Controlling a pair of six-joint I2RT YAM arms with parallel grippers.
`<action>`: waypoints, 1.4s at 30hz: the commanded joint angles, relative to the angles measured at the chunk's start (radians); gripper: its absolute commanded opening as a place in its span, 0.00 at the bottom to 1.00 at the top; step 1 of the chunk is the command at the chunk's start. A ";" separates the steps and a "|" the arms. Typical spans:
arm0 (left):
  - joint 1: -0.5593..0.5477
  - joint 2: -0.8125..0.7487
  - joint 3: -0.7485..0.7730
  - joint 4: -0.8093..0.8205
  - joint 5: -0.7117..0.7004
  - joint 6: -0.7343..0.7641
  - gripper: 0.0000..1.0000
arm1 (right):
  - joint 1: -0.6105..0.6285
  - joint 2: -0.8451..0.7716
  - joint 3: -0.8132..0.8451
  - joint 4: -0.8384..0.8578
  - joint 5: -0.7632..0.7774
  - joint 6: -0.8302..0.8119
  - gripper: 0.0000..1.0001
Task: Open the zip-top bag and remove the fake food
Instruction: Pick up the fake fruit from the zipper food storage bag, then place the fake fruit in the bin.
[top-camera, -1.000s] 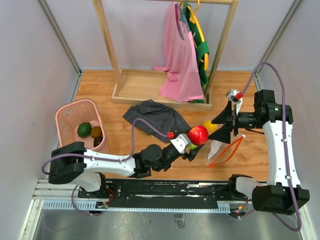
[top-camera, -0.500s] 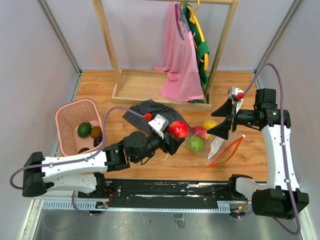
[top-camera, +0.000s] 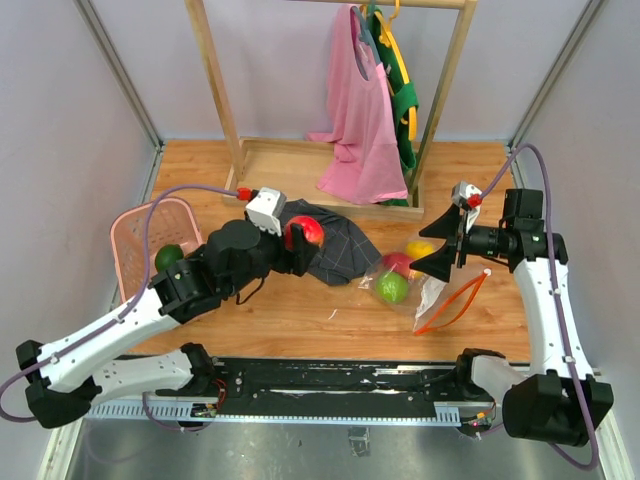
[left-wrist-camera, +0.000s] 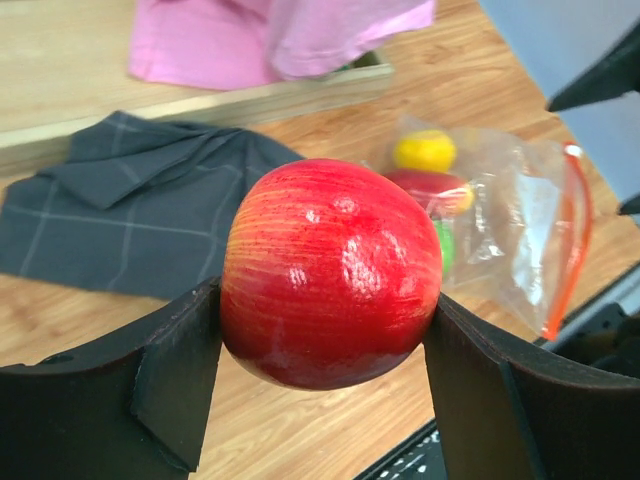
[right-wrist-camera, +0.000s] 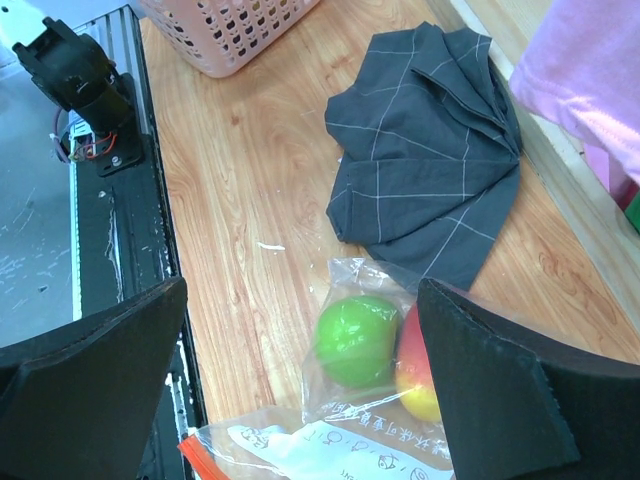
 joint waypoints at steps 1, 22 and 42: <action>0.098 -0.022 0.072 -0.177 0.010 0.010 0.00 | -0.026 -0.017 -0.049 0.089 -0.044 0.031 0.98; 0.657 -0.041 0.037 -0.198 0.138 0.134 0.00 | -0.057 -0.040 -0.089 0.081 -0.002 -0.001 0.98; 1.131 -0.071 -0.151 0.054 0.238 -0.029 0.01 | -0.057 -0.064 -0.069 0.028 0.029 -0.036 0.98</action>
